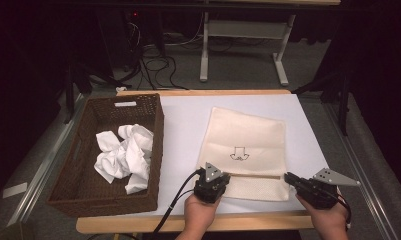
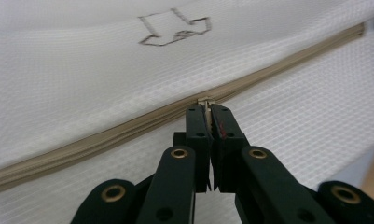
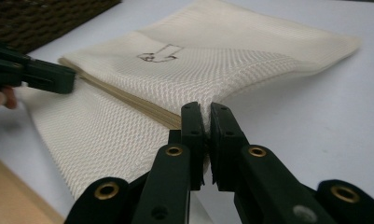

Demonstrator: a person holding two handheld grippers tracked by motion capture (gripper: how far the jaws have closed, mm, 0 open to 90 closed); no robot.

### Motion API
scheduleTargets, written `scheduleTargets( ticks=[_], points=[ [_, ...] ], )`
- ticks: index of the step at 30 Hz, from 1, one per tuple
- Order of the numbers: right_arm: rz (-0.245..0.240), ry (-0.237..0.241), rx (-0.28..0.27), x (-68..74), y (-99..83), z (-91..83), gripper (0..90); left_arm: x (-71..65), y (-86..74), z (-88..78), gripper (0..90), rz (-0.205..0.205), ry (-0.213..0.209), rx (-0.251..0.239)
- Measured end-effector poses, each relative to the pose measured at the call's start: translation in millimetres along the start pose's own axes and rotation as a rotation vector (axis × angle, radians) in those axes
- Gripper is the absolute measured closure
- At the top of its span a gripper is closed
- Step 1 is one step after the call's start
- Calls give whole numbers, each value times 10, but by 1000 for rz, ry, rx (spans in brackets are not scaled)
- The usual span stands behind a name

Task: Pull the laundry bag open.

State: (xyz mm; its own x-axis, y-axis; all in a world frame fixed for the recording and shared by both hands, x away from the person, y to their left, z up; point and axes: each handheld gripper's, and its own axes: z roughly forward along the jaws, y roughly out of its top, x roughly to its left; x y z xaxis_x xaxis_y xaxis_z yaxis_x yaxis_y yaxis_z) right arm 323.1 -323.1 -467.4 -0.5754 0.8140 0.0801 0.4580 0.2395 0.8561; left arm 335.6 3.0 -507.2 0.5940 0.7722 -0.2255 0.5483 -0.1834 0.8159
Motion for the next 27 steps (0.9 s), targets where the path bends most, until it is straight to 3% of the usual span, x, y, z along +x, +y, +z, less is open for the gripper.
scheduleTargets(
  ticks=[4, 6, 11, 12, 14, 15, 18, 20, 27],
  points=[
    [10, -6, -8, -51, -4, -28, 866, 113, -10, -68, 875, -13, 39, 4],
    [9, -3, -5, -49, -8, -27, 866, 119, -13, -75, 875, -11, 37, 9],
    [-3, 3, 0, -7, -1, -6, 866, 135, 7, -151, 875, 36, 57, 16],
    [-2, 5, 3, 7, -2, -2, 866, 148, 5, -166, 875, 39, 87, 22],
    [-4, -18, -7, -13, 9, -21, 866, 200, -6, -187, 875, 19, 89, 22],
    [18, -14, -12, -51, 7, -39, 866, 308, -42, -236, 875, -19, 95, 29],
    [23, -11, -6, -80, -11, -38, 866, 366, -74, -279, 875, -21, 122, 40],
    [22, -14, -3, -71, -9, -34, 866, 459, -113, -339, 875, -47, 132, 39],
    [17, -13, 2, -58, -9, -20, 866, 466, -93, -386, 875, -12, 145, 53]
  ],
)
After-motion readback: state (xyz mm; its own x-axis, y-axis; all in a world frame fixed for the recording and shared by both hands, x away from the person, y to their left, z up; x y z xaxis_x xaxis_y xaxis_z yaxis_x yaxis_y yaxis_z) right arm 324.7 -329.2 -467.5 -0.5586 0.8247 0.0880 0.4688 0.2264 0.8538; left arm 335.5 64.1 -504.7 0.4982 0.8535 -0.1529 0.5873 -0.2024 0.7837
